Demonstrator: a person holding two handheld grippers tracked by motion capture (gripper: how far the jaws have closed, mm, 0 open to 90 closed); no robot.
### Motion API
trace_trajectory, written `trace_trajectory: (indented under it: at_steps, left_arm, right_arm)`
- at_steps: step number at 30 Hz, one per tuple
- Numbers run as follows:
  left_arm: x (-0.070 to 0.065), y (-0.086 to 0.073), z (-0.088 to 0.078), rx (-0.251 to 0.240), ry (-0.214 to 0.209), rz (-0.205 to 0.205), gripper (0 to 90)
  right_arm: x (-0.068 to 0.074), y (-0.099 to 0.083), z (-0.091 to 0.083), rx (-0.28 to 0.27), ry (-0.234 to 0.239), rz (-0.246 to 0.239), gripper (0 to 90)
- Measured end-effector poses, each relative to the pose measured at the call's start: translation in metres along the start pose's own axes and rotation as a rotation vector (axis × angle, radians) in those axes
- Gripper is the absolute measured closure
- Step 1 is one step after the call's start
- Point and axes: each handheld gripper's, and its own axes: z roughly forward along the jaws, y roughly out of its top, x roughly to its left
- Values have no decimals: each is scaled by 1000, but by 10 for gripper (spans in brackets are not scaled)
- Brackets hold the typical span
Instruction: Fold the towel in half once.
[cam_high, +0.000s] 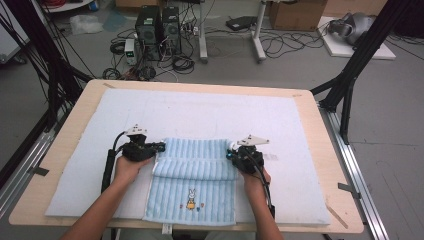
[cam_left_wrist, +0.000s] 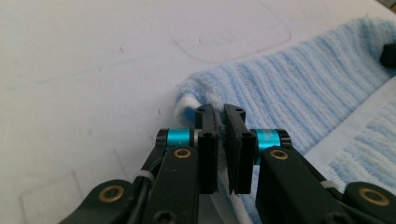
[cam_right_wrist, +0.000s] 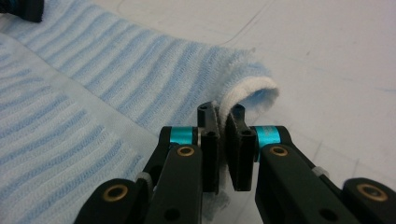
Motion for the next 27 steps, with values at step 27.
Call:
trace_trajectory:
  at_steps: [27]
  left_arm:
    - [27, 32, 36, -31, 9, -2, 835]
  right_arm:
    - [-32, 32, 41, -4, -109, -1, 849]
